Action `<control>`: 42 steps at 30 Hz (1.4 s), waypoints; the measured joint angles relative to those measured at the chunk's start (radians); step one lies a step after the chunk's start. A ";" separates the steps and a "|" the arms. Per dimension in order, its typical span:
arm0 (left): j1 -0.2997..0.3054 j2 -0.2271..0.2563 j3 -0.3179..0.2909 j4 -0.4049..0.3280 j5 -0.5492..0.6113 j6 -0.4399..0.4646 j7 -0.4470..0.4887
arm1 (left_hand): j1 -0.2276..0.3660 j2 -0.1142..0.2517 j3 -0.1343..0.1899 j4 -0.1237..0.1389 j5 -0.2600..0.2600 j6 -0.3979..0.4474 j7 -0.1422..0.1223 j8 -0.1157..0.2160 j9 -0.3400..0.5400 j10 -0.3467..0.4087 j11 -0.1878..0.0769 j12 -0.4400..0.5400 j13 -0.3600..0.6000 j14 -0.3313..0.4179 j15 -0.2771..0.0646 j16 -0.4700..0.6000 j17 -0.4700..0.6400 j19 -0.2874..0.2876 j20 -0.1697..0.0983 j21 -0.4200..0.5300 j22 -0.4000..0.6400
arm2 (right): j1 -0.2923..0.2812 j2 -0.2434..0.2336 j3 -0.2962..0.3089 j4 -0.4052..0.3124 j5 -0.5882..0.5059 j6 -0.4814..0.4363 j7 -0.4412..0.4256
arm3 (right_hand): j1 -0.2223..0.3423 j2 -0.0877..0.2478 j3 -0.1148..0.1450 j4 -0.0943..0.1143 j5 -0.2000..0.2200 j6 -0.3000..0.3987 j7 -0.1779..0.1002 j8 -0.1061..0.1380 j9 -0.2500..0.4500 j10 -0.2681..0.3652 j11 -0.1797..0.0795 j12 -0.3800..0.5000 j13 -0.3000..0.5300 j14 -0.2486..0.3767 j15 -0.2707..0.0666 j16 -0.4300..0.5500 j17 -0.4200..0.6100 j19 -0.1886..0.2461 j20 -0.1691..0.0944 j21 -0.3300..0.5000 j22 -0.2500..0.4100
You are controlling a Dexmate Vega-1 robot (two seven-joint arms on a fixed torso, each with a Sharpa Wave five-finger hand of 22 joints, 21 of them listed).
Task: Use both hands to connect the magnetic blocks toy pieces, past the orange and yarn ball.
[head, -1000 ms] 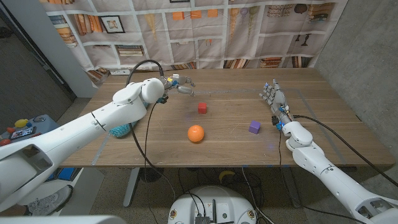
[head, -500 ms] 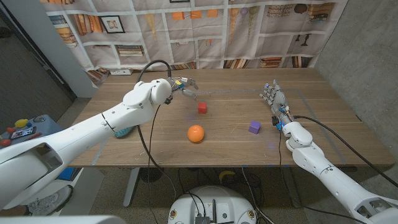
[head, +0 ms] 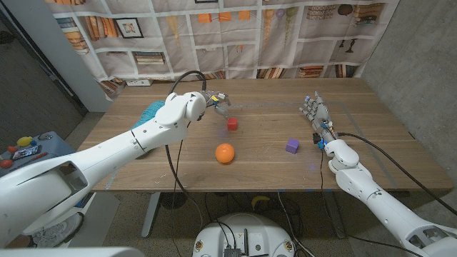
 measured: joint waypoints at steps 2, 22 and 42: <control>0.000 -0.008 0.004 0.005 0.016 0.001 -0.008 | 0.007 0.001 0.000 0.000 0.000 0.000 0.000 0.000 0.000 -0.004 -0.004 0.000 0.000 0.000 0.000 0.000 0.000 0.000 0.000 0.000 0.000 | 0.000 0.001 0.000 0.001 0.000 0.001 -0.001 | 0.000 0.000 0.004 -0.004 0.000 0.000 0.000 0.000 0.000 0.000 0.000 0.000 0.000 0.000 0.000 0.000 0.000 0.000 0.000 0.000 0.000; 0.038 -0.095 0.027 0.055 0.168 0.051 -0.038 | 0.024 -0.016 0.000 0.000 0.000 0.003 0.013 0.000 0.000 -0.011 0.000 0.004 0.000 -0.005 0.005 0.000 0.005 -0.016 0.009 0.004 0.002 | -0.003 0.003 0.004 0.007 0.007 0.006 -0.003 | -0.011 0.011 0.004 -0.004 0.000 0.000 0.000 0.000 0.000 0.000 0.000 0.000 0.000 0.000 0.000 0.000 -0.005 0.000 0.000 0.000 0.000; 0.073 -0.151 0.036 0.111 0.198 0.091 0.003 | 0.051 -0.016 -0.004 0.004 0.000 0.048 0.029 0.017 0.000 0.002 0.005 0.013 0.000 0.005 0.006 0.005 0.005 -0.005 0.020 0.012 0.002 | -0.011 -0.001 0.008 -0.001 0.015 -0.001 0.002 | -0.011 0.011 0.004 -0.004 0.000 0.000 0.000 0.000 0.000 0.000 0.000 0.000 0.000 0.000 0.000 0.004 -0.014 0.000 0.000 0.000 0.000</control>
